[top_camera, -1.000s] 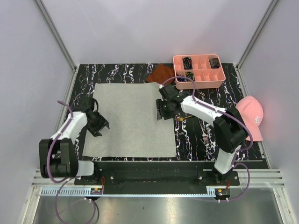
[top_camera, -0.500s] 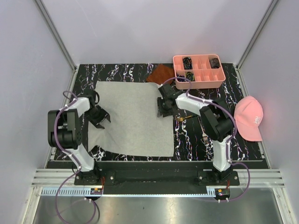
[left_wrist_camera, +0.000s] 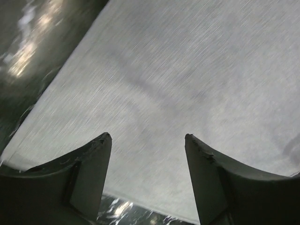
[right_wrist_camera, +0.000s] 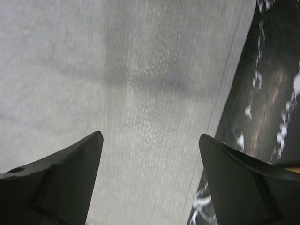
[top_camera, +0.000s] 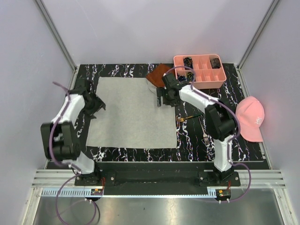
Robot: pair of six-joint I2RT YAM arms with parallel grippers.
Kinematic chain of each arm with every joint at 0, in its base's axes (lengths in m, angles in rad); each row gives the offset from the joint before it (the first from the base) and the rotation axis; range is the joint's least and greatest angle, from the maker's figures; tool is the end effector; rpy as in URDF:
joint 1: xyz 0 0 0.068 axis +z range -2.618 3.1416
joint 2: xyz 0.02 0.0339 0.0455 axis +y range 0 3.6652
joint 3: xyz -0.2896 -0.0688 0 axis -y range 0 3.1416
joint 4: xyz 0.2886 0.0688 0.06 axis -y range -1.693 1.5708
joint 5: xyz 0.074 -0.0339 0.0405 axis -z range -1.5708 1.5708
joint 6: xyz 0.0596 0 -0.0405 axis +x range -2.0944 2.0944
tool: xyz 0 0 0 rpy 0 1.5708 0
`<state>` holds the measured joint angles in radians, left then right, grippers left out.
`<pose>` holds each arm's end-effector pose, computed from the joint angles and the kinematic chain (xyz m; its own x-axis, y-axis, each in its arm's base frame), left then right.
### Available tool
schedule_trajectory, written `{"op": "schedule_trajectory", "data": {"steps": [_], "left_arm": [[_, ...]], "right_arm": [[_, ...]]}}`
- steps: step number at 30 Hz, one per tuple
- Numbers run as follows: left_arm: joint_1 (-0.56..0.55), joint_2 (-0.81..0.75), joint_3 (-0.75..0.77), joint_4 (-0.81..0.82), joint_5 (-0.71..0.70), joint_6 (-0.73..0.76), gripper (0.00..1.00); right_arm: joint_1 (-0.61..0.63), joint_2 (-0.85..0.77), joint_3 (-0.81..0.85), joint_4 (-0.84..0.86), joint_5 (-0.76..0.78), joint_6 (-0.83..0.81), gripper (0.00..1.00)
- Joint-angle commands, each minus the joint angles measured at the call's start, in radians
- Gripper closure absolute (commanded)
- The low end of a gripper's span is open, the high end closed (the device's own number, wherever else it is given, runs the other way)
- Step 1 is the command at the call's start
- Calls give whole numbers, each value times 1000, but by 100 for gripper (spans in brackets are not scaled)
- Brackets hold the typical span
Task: Fold the napkin into a case and place the utensils inside
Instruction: Pick up the flattened napkin from the center of the board.
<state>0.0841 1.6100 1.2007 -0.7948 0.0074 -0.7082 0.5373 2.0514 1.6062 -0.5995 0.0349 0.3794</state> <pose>0.3666 0.0305 0.2184 -0.6536 -0.7079 -0.2678 -0.6669 0.7060 -0.2385 0.4369 0.2578 0.1847 -0.8740 -0.0898 -0.4776 -0.1860 0.9698 0.1580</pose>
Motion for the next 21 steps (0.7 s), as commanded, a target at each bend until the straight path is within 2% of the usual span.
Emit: {"op": "schedule_trajectory", "data": {"steps": [1, 3, 4, 6, 7, 8, 12, 15, 21], "left_arm": [[55, -205, -177, -110, -113, -37, 32], [130, -251, -275, -107, -81, -51, 35], [163, -260, -305, -107, -64, -63, 41], [250, -271, -368, -106, -32, -74, 45], [270, -275, -381, -106, -26, -76, 53], [291, -277, -398, -104, -38, -73, 55], [319, -269, -409, -103, -121, -71, 57], [324, -243, -403, -107, -123, -79, 59], [325, -205, -411, -98, -156, -99, 56]], "right_arm": [[33, -232, -101, -68, -7, 70, 4], [35, -299, -185, -49, -18, 116, 3], [35, -322, -213, -42, -29, 127, 3], [36, -381, -287, 3, -67, 138, 3], [36, -396, -305, 16, -90, 139, 3], [38, -411, -330, 33, -99, 135, 3], [38, -456, -373, 64, -115, 107, 3], [38, -455, -393, 78, -134, 95, 3], [39, -461, -431, 107, -147, 85, 3]]}}
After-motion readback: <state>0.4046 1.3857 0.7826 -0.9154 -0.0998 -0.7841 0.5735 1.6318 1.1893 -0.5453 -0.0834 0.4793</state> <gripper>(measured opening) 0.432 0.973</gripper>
